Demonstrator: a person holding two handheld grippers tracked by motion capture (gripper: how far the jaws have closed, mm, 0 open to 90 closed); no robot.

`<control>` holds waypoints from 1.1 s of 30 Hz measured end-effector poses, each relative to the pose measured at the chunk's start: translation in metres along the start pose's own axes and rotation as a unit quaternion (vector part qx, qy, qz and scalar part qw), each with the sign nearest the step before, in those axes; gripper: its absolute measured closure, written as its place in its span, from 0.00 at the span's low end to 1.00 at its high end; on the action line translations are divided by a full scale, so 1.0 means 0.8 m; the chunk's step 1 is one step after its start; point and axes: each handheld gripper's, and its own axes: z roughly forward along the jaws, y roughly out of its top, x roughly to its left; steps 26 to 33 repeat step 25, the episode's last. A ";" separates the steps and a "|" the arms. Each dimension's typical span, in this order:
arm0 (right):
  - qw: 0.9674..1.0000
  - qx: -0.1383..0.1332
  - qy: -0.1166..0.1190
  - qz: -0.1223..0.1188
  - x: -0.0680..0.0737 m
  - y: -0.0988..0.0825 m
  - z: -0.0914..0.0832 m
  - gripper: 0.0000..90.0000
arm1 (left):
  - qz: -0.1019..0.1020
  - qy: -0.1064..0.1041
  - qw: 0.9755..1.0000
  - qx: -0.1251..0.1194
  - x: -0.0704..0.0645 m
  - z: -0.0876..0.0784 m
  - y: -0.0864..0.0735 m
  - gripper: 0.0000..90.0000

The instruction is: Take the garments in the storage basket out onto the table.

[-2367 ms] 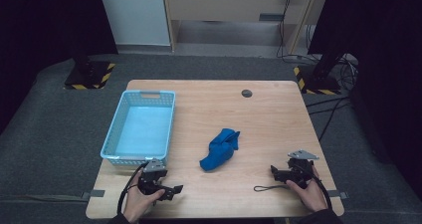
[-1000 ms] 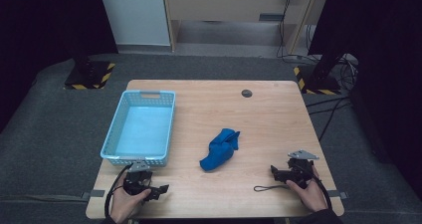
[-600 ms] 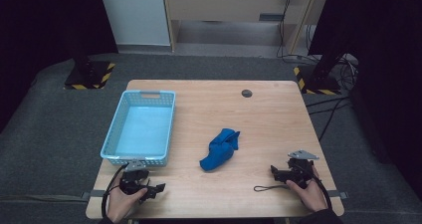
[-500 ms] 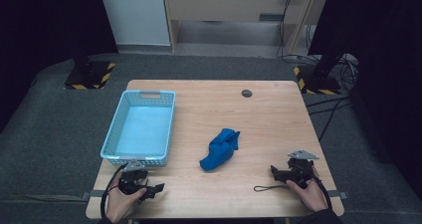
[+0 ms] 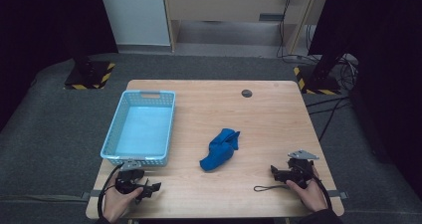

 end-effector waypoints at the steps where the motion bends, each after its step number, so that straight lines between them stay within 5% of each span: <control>1: 1.000 0.000 0.000 0.000 0.000 0.000 0.000 0.01 | 0.000 0.002 1.000 0.000 0.001 -0.001 0.000 0.11; 33: 1.000 0.000 0.000 0.000 0.000 0.000 0.000 0.01 | -0.013 0.026 1.000 -0.003 0.015 -0.012 -0.008 0.10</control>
